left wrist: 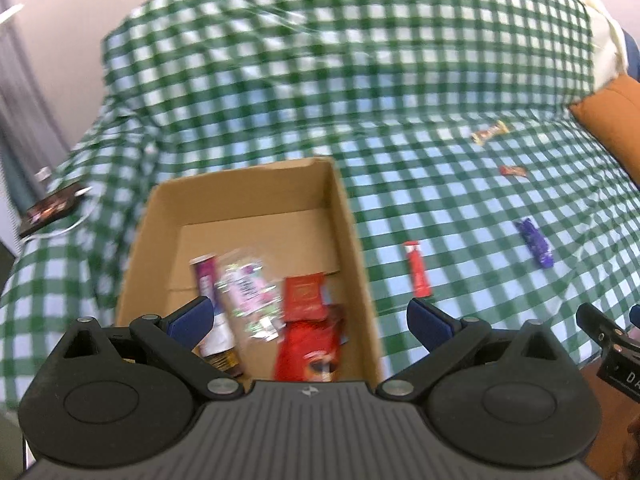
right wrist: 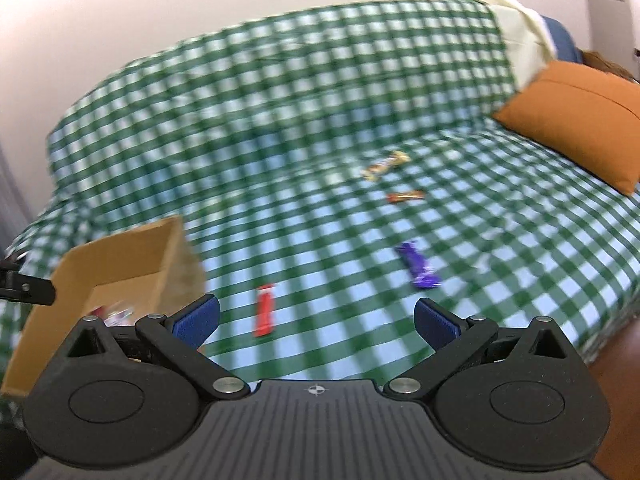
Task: Organize snacks
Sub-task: 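Move the left tool to the red stick while the right tool moves to the purple-wrapped bar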
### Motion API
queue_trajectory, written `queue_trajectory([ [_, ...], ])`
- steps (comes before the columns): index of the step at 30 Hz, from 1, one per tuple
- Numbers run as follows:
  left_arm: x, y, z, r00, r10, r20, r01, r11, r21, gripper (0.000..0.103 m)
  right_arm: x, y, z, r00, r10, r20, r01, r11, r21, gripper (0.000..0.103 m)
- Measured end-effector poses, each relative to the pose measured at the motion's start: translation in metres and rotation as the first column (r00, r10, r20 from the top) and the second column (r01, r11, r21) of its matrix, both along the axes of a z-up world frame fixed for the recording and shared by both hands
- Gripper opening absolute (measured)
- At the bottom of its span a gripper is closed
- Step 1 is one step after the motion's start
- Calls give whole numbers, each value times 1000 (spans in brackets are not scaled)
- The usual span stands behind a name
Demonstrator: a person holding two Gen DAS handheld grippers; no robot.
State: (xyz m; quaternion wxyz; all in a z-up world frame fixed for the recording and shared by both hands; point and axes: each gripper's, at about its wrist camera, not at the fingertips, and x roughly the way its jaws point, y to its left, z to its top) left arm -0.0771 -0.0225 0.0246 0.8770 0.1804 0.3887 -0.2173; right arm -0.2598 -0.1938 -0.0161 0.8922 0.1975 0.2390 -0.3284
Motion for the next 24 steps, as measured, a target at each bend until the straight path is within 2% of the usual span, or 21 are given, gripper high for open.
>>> queue_trajectory([
  [5,26,-60,-18,997,-48,-56,49,998,25,103,8,-52,-26,998,-65,-11,65,998,18,103],
  [9,47,-113,-48,991,-88,-98,94,994,55,103,19,-98,-51,995,-89,-35,90,995,30,103],
  [15,84,-188,-126,966,-117,-232,148,982,121,103,54,-154,-97,991,-92,-98,97,994,47,103],
  [19,104,-214,-175,956,-90,-278,139,977,161,103,89,-183,-126,988,-65,-138,73,996,51,103],
  [24,126,-222,-219,949,-51,-311,122,969,213,103,126,-209,-159,982,-49,-180,57,998,38,103],
])
